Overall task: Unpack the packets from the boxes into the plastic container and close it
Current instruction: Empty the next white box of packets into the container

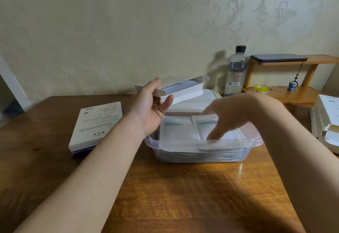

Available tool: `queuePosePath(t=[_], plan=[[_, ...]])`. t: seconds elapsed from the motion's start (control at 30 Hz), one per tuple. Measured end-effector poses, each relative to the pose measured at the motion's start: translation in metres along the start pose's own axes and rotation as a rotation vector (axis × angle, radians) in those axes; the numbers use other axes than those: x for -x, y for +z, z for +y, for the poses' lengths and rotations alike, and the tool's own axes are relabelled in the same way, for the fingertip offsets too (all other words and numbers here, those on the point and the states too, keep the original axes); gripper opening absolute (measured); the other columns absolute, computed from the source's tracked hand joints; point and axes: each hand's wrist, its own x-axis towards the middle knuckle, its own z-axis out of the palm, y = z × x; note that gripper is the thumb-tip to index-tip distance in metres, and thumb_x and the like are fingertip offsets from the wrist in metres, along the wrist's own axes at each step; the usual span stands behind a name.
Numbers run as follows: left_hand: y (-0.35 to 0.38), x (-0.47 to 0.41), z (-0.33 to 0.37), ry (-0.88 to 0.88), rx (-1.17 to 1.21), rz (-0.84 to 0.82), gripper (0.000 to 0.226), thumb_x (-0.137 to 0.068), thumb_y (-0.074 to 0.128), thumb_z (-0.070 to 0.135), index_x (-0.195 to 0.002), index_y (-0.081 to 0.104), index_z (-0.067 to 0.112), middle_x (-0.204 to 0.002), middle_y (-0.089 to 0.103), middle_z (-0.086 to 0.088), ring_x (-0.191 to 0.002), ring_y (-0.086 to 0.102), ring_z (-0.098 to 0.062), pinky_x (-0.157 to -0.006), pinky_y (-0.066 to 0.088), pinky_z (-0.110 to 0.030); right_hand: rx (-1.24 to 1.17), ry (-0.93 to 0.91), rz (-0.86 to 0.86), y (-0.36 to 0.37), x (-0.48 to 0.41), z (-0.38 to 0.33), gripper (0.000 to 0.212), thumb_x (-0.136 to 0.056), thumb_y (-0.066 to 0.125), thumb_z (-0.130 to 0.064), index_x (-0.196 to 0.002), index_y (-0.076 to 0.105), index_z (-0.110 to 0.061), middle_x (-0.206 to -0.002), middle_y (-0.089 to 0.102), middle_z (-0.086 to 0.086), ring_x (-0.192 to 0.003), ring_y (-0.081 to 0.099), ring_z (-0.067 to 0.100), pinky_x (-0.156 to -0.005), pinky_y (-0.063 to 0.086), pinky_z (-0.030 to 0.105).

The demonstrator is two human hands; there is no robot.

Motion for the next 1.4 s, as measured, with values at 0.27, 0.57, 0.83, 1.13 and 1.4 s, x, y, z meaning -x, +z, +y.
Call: queuePosePath(t=[0.27,0.57,0.83,1.13,1.4], plan=[[0.004,0.007,0.002,-0.014,-0.011,-0.02,0.017,-0.099,0.064,0.024,-0.091,0.066,0.009,-0.07,0.072,-0.005,-0.054,0.07,-0.014,-0.043,0.052,-0.017,-0.321,-0.087,0.678,-0.015,0.006,-0.005,0.03,-0.088,0.072,-0.035,-0.115,0.07,-0.02,-0.11,0.071,0.002,-0.096,0.064,0.019,-0.087,0.048,0.028],[0.004,0.008,0.002,-0.002,-0.012,-0.025,0.016,-0.099,0.064,0.023,-0.093,0.065,0.008,-0.076,0.074,-0.008,-0.059,0.073,-0.018,-0.044,0.053,-0.017,-0.319,-0.065,0.703,-0.006,-0.003,-0.013,0.041,-0.089,0.063,-0.029,-0.13,0.061,-0.026,-0.107,0.07,0.004,-0.098,0.064,0.026,-0.088,0.054,0.038],[0.004,0.006,0.002,-0.001,-0.035,-0.009,0.012,-0.097,0.067,0.02,-0.093,0.066,0.009,-0.081,0.068,-0.004,-0.06,0.068,-0.011,-0.045,0.054,-0.018,-0.216,-0.07,0.588,0.006,-0.014,-0.022,0.051,-0.093,0.057,-0.031,-0.142,0.042,-0.03,-0.125,0.062,0.01,-0.104,0.061,0.033,-0.088,0.054,0.048],[0.002,0.0,0.001,0.01,-0.027,0.044,0.011,-0.093,0.072,0.018,-0.095,0.065,0.01,-0.091,0.052,-0.006,-0.068,0.056,-0.011,-0.044,0.052,-0.018,-0.261,-0.09,0.637,0.01,-0.025,-0.021,0.031,-0.096,0.05,-0.025,-0.124,0.061,-0.034,-0.094,0.065,0.006,-0.079,0.062,0.028,-0.073,0.058,0.041],[0.001,-0.003,0.001,0.012,-0.008,0.061,0.014,-0.093,0.072,0.017,-0.087,0.062,0.01,-0.079,0.045,-0.002,-0.064,0.05,-0.01,-0.044,0.052,-0.018,-0.185,-0.187,0.993,0.015,-0.035,-0.019,0.015,-0.094,0.064,-0.023,-0.101,0.076,-0.019,-0.098,0.051,0.006,-0.091,0.055,0.03,-0.071,0.054,0.045]])
